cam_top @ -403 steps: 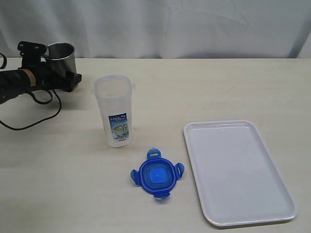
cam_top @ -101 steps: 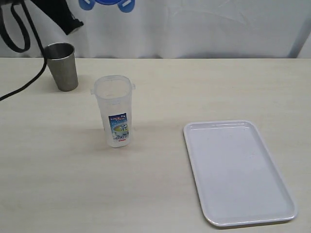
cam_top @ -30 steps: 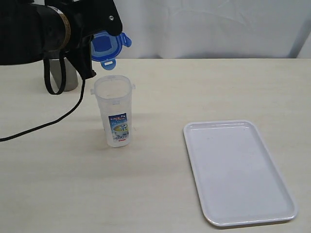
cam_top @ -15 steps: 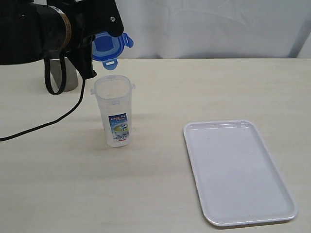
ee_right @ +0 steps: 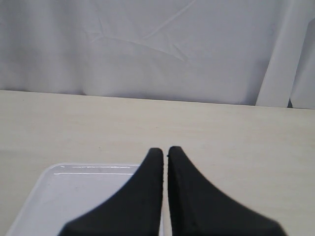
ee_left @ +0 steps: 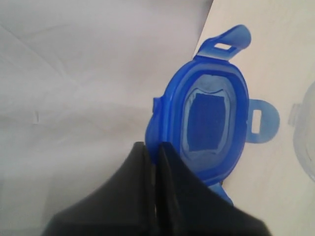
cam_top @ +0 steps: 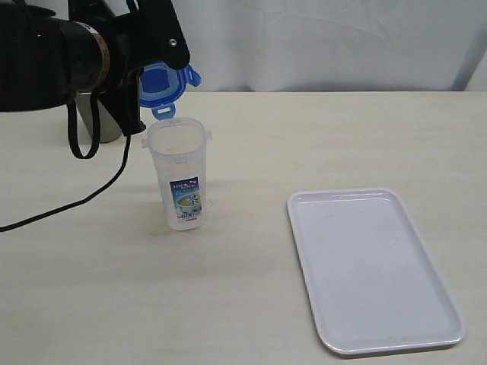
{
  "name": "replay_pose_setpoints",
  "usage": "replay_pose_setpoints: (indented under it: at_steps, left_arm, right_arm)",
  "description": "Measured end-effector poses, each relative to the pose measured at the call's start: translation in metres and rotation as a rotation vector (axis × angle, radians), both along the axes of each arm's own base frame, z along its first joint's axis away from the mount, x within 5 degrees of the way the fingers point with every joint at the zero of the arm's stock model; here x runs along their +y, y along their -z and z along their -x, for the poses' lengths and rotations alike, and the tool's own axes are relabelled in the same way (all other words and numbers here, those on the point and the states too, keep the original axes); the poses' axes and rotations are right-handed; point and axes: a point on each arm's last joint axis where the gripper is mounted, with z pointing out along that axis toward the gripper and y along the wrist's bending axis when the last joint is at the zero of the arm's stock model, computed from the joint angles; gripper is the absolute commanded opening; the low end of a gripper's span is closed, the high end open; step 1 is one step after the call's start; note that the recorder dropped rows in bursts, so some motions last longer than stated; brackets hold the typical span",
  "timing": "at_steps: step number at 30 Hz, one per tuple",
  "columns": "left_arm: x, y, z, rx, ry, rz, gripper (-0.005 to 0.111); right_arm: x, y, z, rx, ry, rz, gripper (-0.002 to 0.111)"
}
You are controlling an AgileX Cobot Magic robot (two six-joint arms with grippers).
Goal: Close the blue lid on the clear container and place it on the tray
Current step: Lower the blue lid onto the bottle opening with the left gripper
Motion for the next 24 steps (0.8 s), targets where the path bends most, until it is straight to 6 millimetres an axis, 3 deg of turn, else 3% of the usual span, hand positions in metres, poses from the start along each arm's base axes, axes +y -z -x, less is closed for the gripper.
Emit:
replay_pose_setpoints:
  at_steps: [6, 24]
  left_arm:
    - [-0.012, 0.000, 0.010, -0.005, 0.011, -0.035, 0.000]
    - [-0.023, -0.002, 0.019, -0.033, 0.030, -0.093, 0.000]
  right_arm:
    - [0.000, 0.000, 0.000, 0.000, 0.000, 0.000, 0.004]
    - [0.000, 0.000, 0.000, 0.000, 0.000, 0.000, 0.004]
